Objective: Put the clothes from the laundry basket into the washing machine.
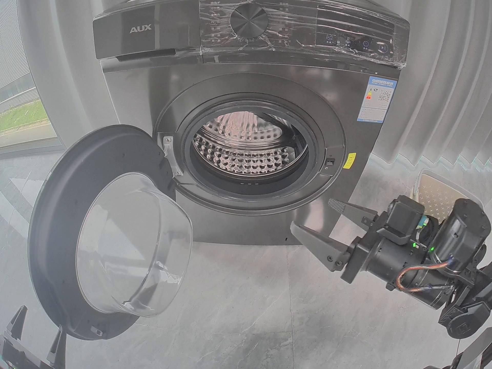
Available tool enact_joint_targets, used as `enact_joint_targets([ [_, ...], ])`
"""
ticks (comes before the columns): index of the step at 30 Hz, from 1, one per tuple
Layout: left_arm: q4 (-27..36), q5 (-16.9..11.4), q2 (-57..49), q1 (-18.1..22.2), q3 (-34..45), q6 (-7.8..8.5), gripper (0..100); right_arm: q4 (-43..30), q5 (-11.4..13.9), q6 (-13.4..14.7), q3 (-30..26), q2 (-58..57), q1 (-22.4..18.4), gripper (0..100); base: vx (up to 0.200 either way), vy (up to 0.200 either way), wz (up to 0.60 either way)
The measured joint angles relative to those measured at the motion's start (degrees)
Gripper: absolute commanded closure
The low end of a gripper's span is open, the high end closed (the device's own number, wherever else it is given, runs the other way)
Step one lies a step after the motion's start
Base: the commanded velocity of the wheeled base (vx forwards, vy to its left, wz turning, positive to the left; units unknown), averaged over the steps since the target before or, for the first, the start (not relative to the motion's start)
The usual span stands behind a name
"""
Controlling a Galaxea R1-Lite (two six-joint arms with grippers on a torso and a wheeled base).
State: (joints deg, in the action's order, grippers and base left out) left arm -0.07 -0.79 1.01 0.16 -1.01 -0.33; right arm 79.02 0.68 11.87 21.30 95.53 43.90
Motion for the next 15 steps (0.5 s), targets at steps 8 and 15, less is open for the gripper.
enact_joint_targets([
  [8,0.0,0.0,0.0,0.0,0.0,0.00,0,-0.5,-0.3,-2.0,-6.2,-9.8,-4.4,0,0.000,0.000,0.00],
  [15,0.0,-0.1,0.0,0.0,0.0,0.01,0,-6.3,1.6,-6.5,-10.8,-25.4,-15.8,0,0.000,0.000,0.00],
])
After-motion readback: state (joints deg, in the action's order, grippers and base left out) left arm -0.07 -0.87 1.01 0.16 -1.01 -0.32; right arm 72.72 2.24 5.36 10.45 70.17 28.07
